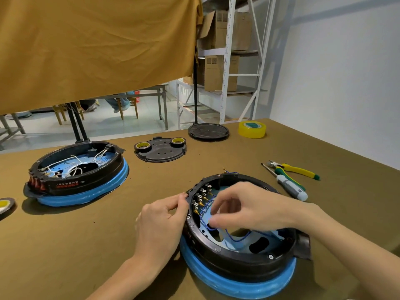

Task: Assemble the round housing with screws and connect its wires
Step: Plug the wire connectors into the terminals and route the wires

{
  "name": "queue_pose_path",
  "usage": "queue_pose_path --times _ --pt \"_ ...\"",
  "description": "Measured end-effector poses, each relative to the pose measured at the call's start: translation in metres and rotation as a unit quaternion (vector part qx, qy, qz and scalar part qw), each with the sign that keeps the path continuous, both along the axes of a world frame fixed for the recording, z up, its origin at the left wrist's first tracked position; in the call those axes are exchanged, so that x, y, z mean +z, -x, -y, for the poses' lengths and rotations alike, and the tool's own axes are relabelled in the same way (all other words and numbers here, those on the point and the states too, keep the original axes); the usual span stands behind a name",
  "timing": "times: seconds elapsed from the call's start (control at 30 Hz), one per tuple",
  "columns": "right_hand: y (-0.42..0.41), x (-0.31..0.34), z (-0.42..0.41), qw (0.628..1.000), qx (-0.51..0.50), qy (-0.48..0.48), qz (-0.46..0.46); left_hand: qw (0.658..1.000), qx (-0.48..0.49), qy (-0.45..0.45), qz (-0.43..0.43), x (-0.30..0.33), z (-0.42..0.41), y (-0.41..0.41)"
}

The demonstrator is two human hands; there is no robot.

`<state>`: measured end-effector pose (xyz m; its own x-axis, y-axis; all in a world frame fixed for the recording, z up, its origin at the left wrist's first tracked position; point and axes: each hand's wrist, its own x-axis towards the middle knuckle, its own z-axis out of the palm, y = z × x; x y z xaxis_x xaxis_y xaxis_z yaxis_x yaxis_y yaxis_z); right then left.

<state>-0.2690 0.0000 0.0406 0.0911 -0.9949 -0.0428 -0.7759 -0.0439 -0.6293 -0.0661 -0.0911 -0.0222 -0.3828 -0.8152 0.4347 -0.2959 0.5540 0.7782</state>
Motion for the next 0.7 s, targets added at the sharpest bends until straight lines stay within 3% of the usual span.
queue_pose_path --times 0.13,0.27,0.53,0.7 --pt "0.000 0.006 -0.013 0.996 0.019 -0.059 -0.069 1.000 0.005 0.008 0.016 0.002 0.004 -0.001" --pt "0.008 0.015 -0.018 0.995 0.001 -0.082 -0.052 0.999 -0.029 0.034 0.014 0.002 0.012 0.001" --pt "0.019 0.026 -0.018 1.000 -0.004 -0.014 0.019 0.980 -0.142 0.131 0.039 0.020 0.016 0.008" --pt "0.028 0.020 -0.013 0.998 -0.022 -0.057 0.008 0.956 -0.231 0.099 0.152 0.036 0.010 0.026"
